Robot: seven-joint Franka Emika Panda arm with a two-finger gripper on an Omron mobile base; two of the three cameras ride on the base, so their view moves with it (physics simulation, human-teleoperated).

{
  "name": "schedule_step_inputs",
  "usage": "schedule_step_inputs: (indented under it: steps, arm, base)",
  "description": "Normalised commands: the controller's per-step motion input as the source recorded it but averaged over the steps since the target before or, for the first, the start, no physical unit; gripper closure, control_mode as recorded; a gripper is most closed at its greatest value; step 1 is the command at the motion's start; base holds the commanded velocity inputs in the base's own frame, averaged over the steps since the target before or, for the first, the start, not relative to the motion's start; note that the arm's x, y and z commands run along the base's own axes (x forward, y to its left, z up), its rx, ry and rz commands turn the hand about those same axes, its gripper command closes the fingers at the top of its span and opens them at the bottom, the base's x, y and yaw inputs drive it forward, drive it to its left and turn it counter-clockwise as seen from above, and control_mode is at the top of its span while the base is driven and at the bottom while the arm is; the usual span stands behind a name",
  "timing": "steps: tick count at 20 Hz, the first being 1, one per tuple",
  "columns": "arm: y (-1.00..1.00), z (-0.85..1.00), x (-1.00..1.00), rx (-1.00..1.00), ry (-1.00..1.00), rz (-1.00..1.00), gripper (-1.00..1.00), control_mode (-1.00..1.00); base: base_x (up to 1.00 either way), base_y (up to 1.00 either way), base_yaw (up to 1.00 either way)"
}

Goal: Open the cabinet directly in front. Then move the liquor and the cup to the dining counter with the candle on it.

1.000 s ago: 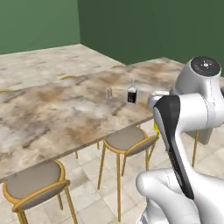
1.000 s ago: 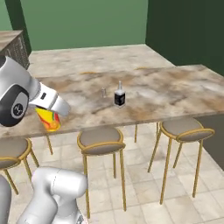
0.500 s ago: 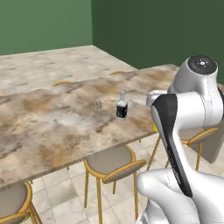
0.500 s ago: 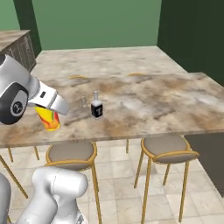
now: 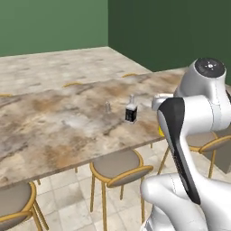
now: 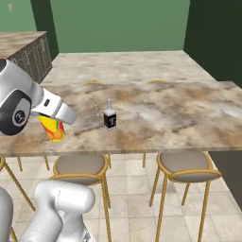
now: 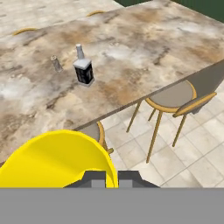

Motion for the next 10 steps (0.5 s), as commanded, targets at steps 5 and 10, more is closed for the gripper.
schedule_step_inputs:
  steps: [5,10]
  arm:
    - [0.00,0.00,0.00,0.00,0.00,0.00,1.00,1.00]
    - [0.00,0.00,0.00,0.00,0.00,0.00,1.00,1.00]
  base:
    - [0.00,0.26,0.17]
    - [0.00,0.05,0.33]
